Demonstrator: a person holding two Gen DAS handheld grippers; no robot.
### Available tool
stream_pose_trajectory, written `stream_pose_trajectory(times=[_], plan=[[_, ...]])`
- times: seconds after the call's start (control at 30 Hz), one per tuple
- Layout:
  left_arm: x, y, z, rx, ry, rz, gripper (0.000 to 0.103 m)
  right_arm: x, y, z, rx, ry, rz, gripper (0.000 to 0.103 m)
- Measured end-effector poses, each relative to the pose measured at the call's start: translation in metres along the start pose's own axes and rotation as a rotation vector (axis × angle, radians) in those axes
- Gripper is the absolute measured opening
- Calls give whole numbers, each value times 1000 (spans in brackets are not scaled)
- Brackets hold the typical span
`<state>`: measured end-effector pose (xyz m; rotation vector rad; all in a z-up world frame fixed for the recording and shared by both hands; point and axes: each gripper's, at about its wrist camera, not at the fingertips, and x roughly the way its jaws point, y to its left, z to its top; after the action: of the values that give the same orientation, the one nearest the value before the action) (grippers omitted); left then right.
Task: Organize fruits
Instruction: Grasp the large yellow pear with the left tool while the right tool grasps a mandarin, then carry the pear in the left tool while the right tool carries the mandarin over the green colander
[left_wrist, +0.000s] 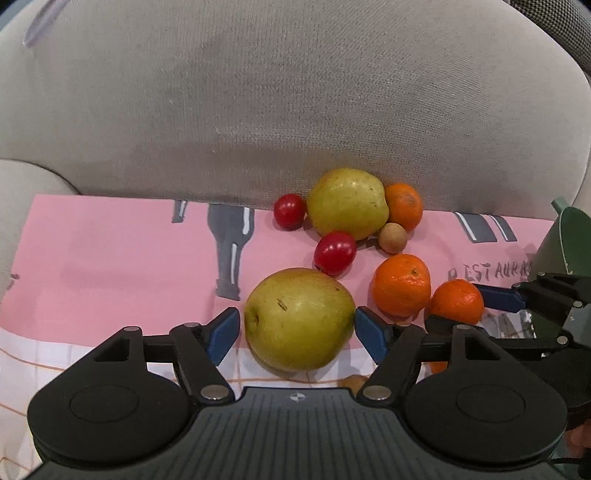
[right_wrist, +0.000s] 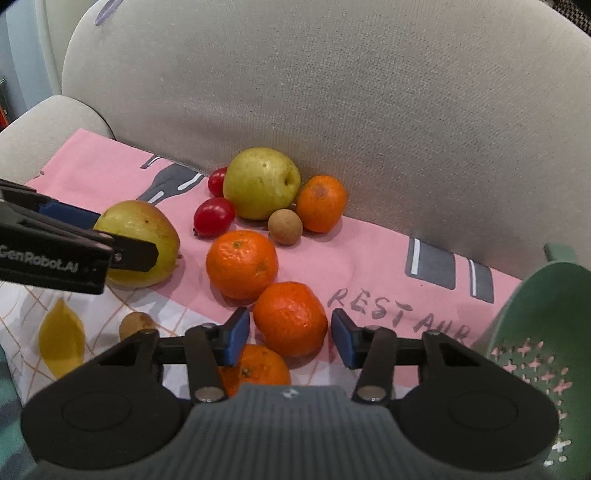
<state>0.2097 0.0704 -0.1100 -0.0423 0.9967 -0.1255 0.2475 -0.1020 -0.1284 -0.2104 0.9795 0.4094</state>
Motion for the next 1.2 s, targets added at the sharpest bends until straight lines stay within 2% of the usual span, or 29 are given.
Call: stream_pose_trajectory(times=[0.2,0.3,0.5,0.9,1.2], plan=[[10,7,2,-49,8,-38,84,7,1,-1,0,2,1,42],[11,9,3,-68,10,-55,80,8,1,0,1,3,-1,41],[4,12,6,-104,3,-56,79,5,2,1,10,-9,-4,40],[-72,-12,3,-85,-91,-58,79,-66,9,7,3,-129,1,39],[-119,-67,-6,2,-118,-142,79,-136,-3,-20,64,-193,7,39]])
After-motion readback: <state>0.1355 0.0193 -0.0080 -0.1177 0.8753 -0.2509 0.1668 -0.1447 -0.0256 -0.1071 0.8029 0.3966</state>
